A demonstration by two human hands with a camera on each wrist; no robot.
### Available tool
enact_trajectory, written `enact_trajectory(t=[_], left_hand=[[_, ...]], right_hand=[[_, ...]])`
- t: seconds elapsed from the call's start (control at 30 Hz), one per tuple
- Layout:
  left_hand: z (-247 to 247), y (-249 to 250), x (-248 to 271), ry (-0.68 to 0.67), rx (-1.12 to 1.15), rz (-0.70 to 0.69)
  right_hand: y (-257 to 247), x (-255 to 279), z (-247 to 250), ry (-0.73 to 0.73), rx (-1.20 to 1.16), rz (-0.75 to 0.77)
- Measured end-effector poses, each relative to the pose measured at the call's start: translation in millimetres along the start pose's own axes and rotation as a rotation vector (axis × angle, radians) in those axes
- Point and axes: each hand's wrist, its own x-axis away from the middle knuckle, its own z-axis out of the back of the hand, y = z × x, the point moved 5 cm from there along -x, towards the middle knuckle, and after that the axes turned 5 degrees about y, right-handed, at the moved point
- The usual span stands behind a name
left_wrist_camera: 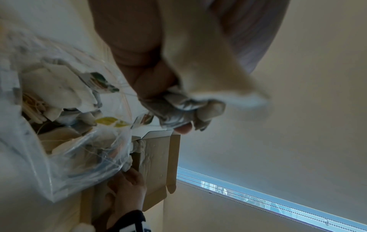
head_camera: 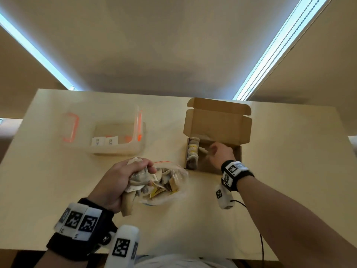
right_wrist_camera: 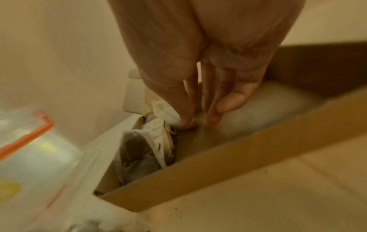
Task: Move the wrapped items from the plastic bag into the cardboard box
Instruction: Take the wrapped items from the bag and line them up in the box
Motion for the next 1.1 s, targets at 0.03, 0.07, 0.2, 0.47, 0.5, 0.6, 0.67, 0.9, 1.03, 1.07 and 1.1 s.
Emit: enact_trajectory(t=[0.03, 0.07, 0.2, 0.47, 0.5, 0.6, 0.67, 0.9, 1.03, 1.07, 1.1], left_hand=[[-1.4, 0.3, 0.9, -0.001, -0.003, -0.004], [-1.7, 0.7, 1.9, -0.001, -0.008, -0.010], [1.6, -0.2, 3.8, 0.021, -0.018, -0.030], [6.3, -7.9, 2.1, 0.001, -0.030, -0.041], [6.5, -8.5, 1.9, 0.000, -0.023, -0.038], [6.6, -9.3, -0.4, 0.000, -0.027, -0.040], [6.5, -9.2, -2.2, 0.001, -0.039, -0.041], [2.7, -5.9, -3.4, -0.001, -0.009, -0.049], [0.3, -4.7, -2.5, -0.001, 0.103, 0.000], [-0.7, -4.6, -1.9, -0.010, 0.128, 0.010], [-2.6, -4.3, -1.6, -0.022, 0.153, 0.019]], right_hand=[[2.6, -3.5, -5.8, -0.018, 0.004, -0.028], [5.0, -7.7, -10.5, -0.025, -0.020, -0.060], [7.7, -18.0, -19.2, -0.059, -0.132, -0.139], [8.6, -20.5, -22.7, -0.122, -0.186, -0.148], [7.8, -21.3, -21.9, -0.133, -0.164, -0.139], [9.6, -24.6, -17.9, -0.103, -0.134, -0.155], [13.0, -27.4, -16.0, -0.057, -0.154, -0.189], [15.4, -24.4, -12.6, -0.105, -0.309, -0.305], [-14.8, 12.1, 25.3, -0.091, -0.063, -0.047], [-29.8, 30.6, 35.9, -0.065, -0.077, 0.065], [-45.4, 52.1, 43.7, -0.063, -0.128, 0.180]])
